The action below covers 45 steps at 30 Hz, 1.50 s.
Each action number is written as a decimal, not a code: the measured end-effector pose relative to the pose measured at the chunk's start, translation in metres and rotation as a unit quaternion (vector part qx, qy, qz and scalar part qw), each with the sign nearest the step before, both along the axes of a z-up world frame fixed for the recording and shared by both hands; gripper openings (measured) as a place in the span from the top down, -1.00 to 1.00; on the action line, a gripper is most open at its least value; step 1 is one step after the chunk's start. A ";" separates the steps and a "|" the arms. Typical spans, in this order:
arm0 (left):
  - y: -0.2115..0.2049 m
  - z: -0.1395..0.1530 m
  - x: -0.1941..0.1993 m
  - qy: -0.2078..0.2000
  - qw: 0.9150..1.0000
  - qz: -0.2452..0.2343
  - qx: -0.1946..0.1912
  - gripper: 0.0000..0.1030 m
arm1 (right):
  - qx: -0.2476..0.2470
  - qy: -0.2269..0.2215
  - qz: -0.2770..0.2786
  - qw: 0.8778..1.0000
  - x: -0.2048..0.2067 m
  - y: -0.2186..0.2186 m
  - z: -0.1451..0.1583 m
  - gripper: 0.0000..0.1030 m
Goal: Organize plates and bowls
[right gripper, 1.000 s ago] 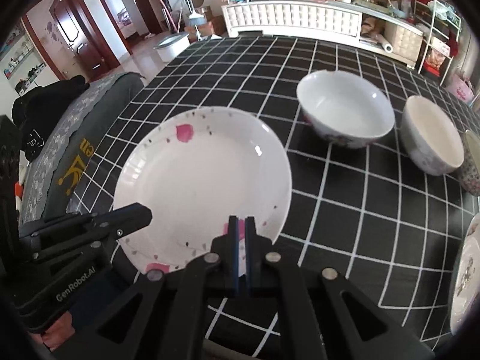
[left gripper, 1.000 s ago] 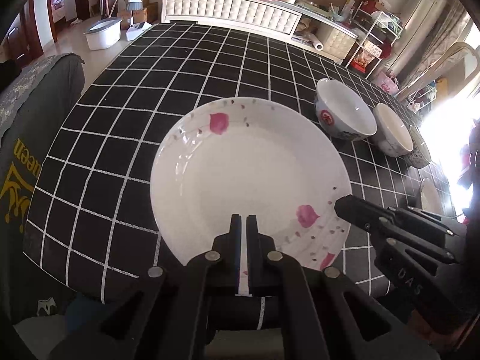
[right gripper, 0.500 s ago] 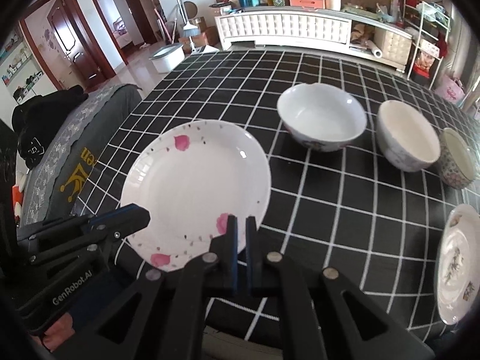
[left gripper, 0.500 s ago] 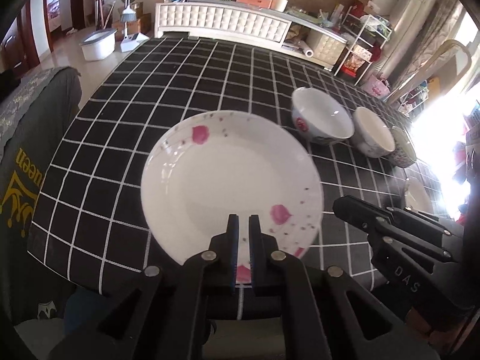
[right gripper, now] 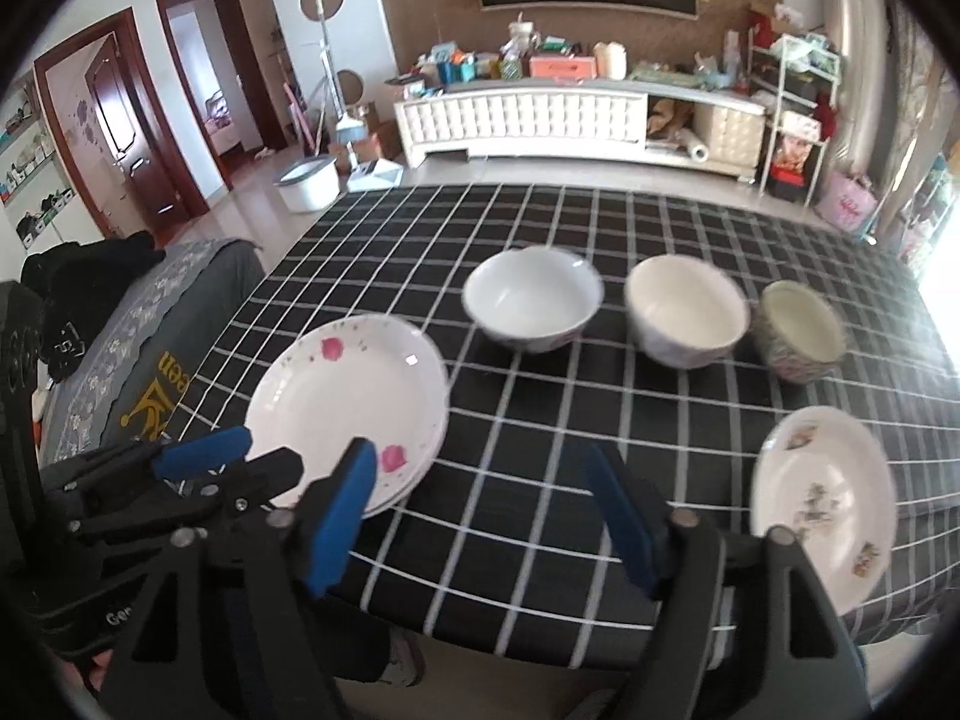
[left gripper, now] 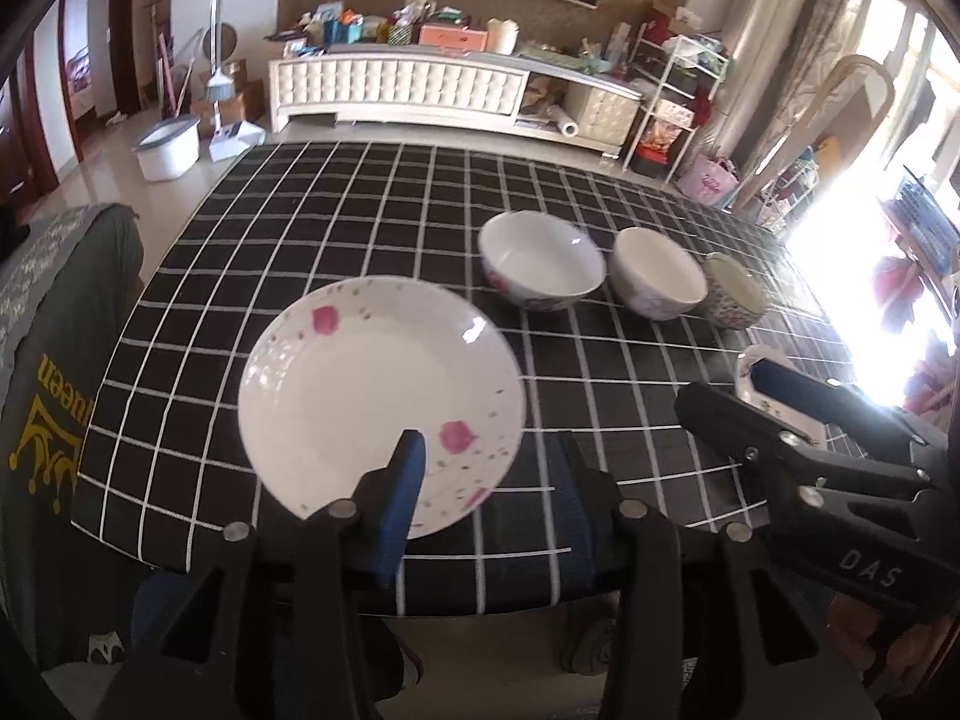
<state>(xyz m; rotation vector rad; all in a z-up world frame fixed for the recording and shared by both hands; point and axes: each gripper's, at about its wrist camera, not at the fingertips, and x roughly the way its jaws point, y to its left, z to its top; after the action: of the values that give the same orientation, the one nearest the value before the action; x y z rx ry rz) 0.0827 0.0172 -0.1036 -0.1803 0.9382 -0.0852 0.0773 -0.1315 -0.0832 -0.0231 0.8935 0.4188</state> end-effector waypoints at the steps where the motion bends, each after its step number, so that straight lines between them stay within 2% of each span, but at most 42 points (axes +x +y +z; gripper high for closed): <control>1: -0.006 0.003 0.000 -0.003 1.000 -0.005 0.004 0.21 | -0.002 -0.004 -0.004 1.000 -0.001 -0.004 0.002 -0.60; 8: -0.045 0.016 0.008 -0.010 0.999 -0.040 0.015 0.15 | -0.008 -0.011 -0.031 0.999 -0.002 -0.044 0.009 -0.66; 10: -0.058 0.019 0.012 -0.011 0.999 -0.048 0.019 0.05 | -0.010 -0.011 -0.040 0.999 -0.003 -0.055 0.010 -0.66; 16: -0.101 0.028 0.022 -0.017 0.997 -0.079 0.019 -0.08 | -0.003 -0.011 -0.078 0.997 -0.002 -0.101 0.011 -0.66; 26: -0.167 0.032 0.047 -0.017 0.992 -0.117 0.036 -0.08 | -0.001 -0.009 -0.133 0.991 0.008 -0.172 0.011 -0.66; 35: -0.218 0.014 0.069 0.001 0.987 -0.147 0.059 -0.08 | -0.002 0.008 -0.166 0.986 0.017 -0.219 -0.004 -0.66; 45: -0.247 -0.025 0.093 0.046 0.986 -0.150 0.057 -0.08 | -0.013 0.046 -0.191 0.980 0.031 -0.260 -0.037 -0.66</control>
<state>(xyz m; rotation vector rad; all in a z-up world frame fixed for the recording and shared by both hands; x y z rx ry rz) 0.1754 -0.2297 -0.1286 0.0653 1.0552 -0.3033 0.1083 -0.3912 -0.1203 0.1439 0.9698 0.0505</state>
